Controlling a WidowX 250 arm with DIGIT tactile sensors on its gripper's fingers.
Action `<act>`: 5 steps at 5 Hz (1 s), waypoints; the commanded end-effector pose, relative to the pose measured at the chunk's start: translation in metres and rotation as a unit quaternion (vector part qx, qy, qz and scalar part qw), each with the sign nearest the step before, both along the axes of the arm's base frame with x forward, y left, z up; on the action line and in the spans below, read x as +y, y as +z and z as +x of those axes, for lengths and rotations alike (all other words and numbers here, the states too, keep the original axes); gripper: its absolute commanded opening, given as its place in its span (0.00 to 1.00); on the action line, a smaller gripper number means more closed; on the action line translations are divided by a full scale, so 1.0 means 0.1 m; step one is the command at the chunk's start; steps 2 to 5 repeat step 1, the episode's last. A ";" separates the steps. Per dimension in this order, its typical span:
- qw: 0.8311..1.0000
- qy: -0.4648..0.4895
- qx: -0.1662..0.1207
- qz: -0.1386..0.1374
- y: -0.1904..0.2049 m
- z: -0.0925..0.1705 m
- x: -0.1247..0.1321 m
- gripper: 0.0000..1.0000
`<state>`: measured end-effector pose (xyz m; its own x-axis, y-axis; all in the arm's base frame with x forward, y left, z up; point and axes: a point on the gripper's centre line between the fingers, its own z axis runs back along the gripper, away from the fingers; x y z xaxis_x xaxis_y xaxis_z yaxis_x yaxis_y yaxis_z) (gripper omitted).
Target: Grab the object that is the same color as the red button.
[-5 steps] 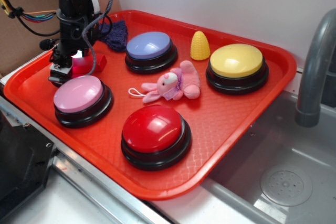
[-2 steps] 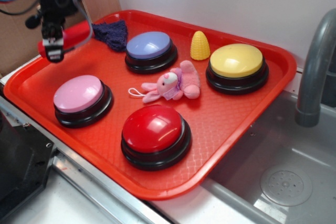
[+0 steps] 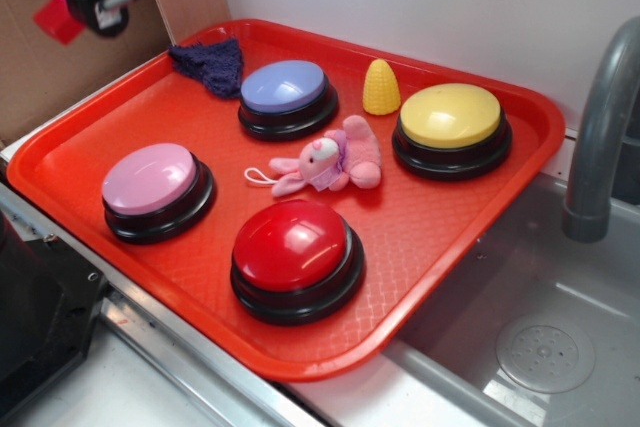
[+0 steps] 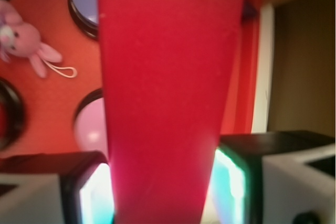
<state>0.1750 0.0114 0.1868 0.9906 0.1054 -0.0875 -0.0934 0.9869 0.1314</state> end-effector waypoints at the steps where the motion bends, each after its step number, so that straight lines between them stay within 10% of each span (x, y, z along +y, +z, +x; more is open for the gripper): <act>1: 0.999 -0.033 -0.023 -0.026 0.24 0.25 -0.26 0.00; 5: 0.999 -0.033 -0.023 -0.026 0.24 0.25 -0.26 0.00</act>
